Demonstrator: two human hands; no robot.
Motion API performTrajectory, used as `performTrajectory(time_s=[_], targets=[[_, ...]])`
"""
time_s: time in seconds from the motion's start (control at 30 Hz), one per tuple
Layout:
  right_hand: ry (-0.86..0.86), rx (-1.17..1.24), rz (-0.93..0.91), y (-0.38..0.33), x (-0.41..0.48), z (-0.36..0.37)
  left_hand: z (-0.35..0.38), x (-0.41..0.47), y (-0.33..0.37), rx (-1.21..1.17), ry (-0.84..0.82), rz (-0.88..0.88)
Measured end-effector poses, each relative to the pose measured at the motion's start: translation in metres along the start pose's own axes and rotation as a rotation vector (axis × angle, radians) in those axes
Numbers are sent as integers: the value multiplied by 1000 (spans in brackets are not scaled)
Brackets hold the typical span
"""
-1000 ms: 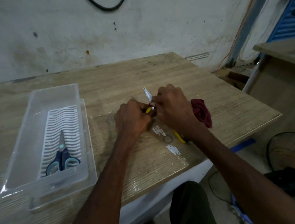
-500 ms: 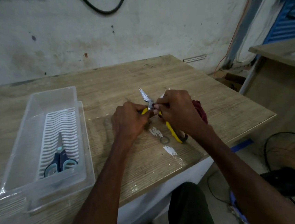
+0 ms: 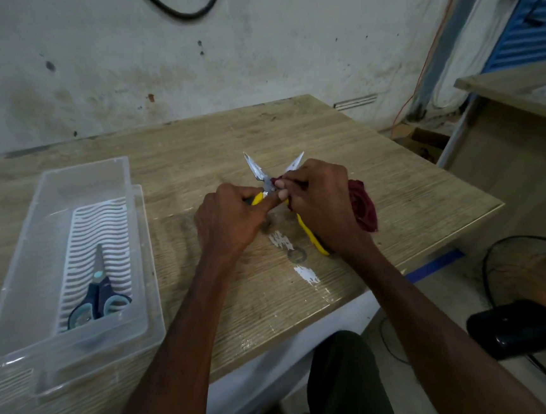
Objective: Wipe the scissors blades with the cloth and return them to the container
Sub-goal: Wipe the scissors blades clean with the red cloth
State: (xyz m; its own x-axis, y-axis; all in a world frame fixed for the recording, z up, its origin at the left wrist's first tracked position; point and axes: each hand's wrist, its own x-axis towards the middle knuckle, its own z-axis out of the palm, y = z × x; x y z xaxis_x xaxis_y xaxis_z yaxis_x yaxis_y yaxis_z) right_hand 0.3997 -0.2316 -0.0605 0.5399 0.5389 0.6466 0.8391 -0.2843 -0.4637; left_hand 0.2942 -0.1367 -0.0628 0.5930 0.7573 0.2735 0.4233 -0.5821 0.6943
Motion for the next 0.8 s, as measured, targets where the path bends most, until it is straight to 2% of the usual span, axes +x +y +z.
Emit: performTrajectory(time_s=[0.13,0.27,0.43,0.57,0.67,0.8], targets=[[46,-17,37,-1,2,8,-1,0,3,-7,26,-31],[-60,-36,-20,13,4,3,2,3,1,1,-8,-24],[-71,-46,3,4,14,13,1,2,2,13,52,-52],[-137,-59,-19,14,10,7,3,3,1,25,14,-22],[-93,-104,33,10,27,12,2,2,1,23,50,-36],[-70,4,0,5,1,6,3,2,2,7,69,-47]])
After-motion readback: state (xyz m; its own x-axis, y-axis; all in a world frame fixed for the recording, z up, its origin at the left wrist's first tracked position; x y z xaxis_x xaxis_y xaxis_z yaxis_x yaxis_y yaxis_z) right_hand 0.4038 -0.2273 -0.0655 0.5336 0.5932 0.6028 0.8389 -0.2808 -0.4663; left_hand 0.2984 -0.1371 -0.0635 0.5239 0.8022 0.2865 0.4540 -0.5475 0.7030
